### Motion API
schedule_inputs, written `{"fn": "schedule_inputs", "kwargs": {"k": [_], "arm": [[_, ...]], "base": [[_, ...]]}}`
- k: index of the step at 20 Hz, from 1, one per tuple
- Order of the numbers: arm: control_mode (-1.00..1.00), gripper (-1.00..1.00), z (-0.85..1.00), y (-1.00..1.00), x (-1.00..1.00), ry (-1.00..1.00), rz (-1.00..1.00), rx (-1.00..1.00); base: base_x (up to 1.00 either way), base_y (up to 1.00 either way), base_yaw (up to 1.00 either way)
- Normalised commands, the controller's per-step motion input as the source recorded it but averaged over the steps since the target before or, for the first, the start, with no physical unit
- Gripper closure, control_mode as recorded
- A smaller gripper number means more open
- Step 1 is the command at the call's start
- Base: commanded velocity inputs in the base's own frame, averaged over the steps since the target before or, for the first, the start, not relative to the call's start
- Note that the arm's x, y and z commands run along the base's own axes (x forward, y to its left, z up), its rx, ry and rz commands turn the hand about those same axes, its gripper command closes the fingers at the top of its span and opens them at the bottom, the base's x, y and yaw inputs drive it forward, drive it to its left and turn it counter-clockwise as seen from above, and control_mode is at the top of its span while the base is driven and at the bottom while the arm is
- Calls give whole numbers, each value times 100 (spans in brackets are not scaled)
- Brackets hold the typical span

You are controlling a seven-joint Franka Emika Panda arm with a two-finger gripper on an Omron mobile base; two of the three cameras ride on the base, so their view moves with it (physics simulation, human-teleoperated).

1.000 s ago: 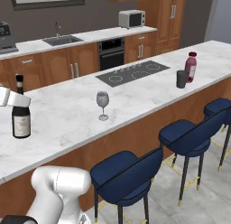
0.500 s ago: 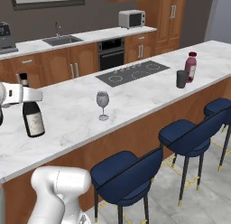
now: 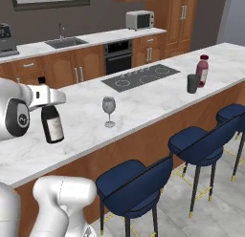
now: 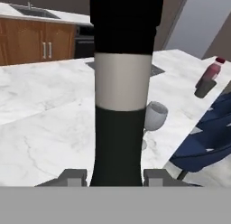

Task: There is a wine glass and glass cup on the dining counter. Place the wine bottle next to the wine glass and the juice bottle next to the glass cup.

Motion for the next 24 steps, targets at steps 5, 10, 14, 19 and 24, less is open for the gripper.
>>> {"fn": "schedule_inputs", "kwargs": {"k": [5,10,14,19,24], "arm": [[-100,100,0,-22,30,2,14,0],[-100,100,-5,-18,45,0,20,2],[-100,100,-11,-19,43,0,22,0],[-100,100,-9,-16,46,0,20,2],[-100,100,-2,-6,38,0,19,15]], "base": [[0,0,0],[0,0,0],[0,0,0],[0,0,0],[0,0,0]]}}
